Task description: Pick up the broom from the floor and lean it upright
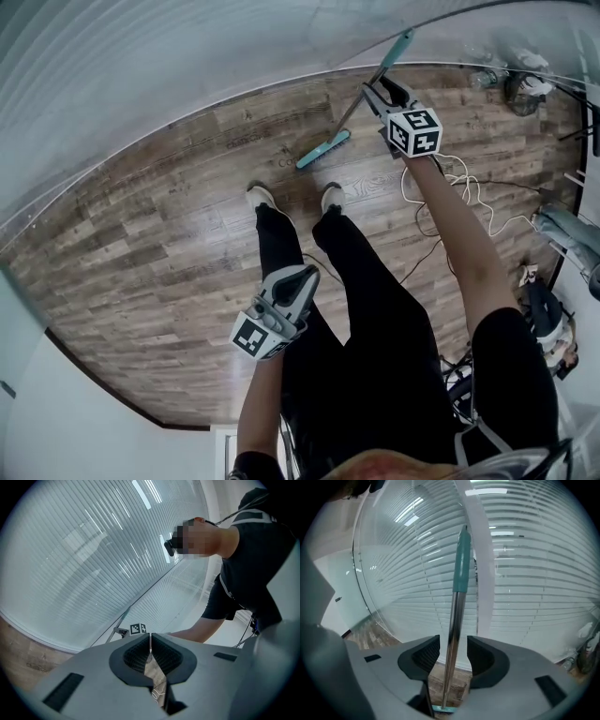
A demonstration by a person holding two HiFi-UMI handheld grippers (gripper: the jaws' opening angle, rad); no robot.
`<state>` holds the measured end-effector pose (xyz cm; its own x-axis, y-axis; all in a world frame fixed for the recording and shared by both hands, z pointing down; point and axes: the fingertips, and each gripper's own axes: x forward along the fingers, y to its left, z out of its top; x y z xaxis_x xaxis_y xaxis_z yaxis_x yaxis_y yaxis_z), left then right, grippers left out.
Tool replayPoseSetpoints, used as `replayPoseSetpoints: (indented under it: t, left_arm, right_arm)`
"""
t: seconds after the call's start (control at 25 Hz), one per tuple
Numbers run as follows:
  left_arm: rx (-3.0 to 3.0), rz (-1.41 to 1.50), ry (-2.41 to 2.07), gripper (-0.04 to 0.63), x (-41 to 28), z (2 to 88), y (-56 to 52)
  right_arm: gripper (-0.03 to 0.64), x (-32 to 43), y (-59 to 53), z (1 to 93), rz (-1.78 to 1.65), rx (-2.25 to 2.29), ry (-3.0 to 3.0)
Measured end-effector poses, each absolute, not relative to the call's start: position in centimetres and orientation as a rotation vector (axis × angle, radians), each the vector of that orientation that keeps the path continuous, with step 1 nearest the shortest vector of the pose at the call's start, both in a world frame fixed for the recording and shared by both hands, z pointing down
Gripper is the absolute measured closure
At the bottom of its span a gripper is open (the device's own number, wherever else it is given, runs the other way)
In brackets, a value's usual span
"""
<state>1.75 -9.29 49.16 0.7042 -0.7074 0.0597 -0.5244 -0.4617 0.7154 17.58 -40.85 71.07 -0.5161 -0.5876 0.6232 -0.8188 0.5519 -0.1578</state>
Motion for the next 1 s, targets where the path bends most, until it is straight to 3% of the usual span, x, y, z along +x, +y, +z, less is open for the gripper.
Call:
replayPoseSetpoints:
  t: [0.32, 0.36, 0.44, 0.48, 0.72, 1.0]
  left_arm:
    - [2.369, -0.190, -0.864, 0.571, 4.4, 40.7, -10.5]
    - [2.398, -0.157, -0.868, 0.571, 4.7, 39.0, -10.7]
    - [2.420, -0.126, -0.936, 0.571, 5.4, 35.5, -11.7]
    - [2.418, -0.125, -0.990, 0.571, 5.6, 33.7, -12.6]
    - [2.462, -0.260, -1.189, 0.571, 6.8, 22.6, -14.6]
    - [2.489, -0.333, -1.375, 0.571, 6.0, 14.8, -16.2]
  right_arm:
    - [0.451, 22.7, -31.4, 57.6, 0.732, 1.325, -2.347]
    - [0.463, 22.9, -30.0, 54.1, 0.687, 1.346, -2.386]
    - [0.568, 23.2, -27.8, 46.0, 0.509, 1.385, -2.446]
    - [0.577, 23.1, -26.9, 41.9, 0.440, 1.397, -2.484]
    - [0.597, 17.6, -21.5, 23.6, 0.517, 1.263, -2.807]
    - [0.598, 13.4, -19.1, 13.1, 0.388, 1.195, -3.045]
